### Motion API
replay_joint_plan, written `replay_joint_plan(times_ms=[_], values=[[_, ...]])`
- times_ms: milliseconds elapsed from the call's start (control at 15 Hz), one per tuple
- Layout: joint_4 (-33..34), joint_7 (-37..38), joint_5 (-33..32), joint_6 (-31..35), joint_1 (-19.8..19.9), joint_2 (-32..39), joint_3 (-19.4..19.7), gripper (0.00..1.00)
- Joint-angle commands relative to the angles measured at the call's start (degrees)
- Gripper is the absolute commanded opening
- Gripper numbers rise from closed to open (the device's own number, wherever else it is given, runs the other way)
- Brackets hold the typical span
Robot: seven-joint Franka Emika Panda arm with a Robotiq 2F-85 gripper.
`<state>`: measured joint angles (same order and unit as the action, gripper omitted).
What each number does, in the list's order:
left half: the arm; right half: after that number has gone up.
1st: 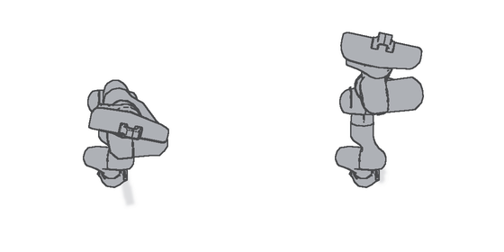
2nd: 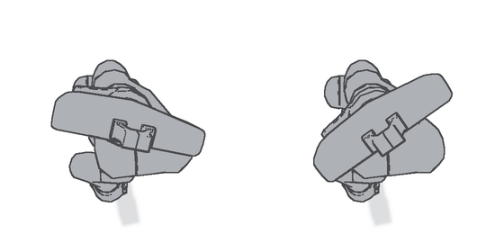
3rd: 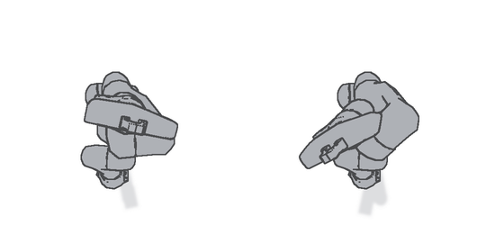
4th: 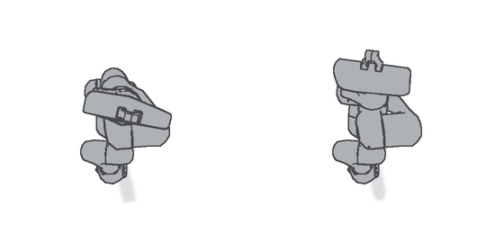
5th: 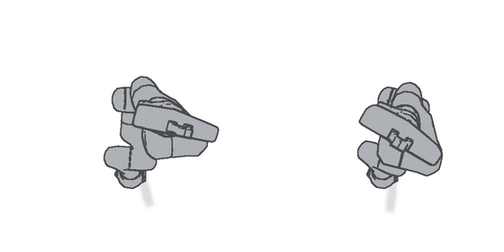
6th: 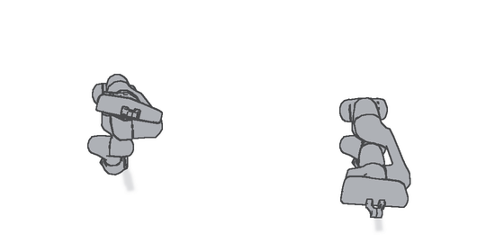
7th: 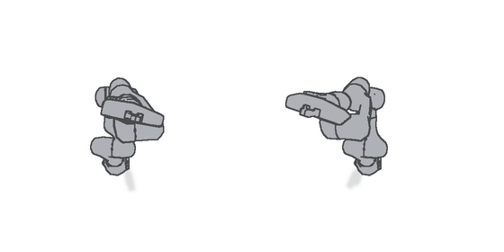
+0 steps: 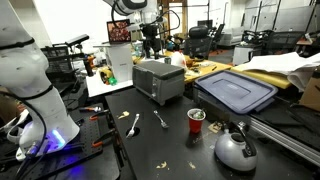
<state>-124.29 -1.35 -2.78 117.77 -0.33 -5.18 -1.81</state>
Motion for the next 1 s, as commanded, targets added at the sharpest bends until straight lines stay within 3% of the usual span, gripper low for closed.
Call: replay_joint_plan(times_ms=[0, 400, 733, 800, 933], values=[[2.04, 4.98, -2.35, -3.23, -1.08, -1.71, -1.17, 1.0], [5.85, 11.83, -1.26, -7.96, -2.62, -2.55, -3.27, 1.0], [13.32, 16.54, 1.56, -14.15, -3.65, -0.41, -4.3, 1.0], [9.44, 13.81, 0.16, -10.08, -3.41, -1.83, -3.75, 1.0], [11.35, 15.17, 0.8, -12.08, -3.66, -1.52, -3.97, 1.0]])
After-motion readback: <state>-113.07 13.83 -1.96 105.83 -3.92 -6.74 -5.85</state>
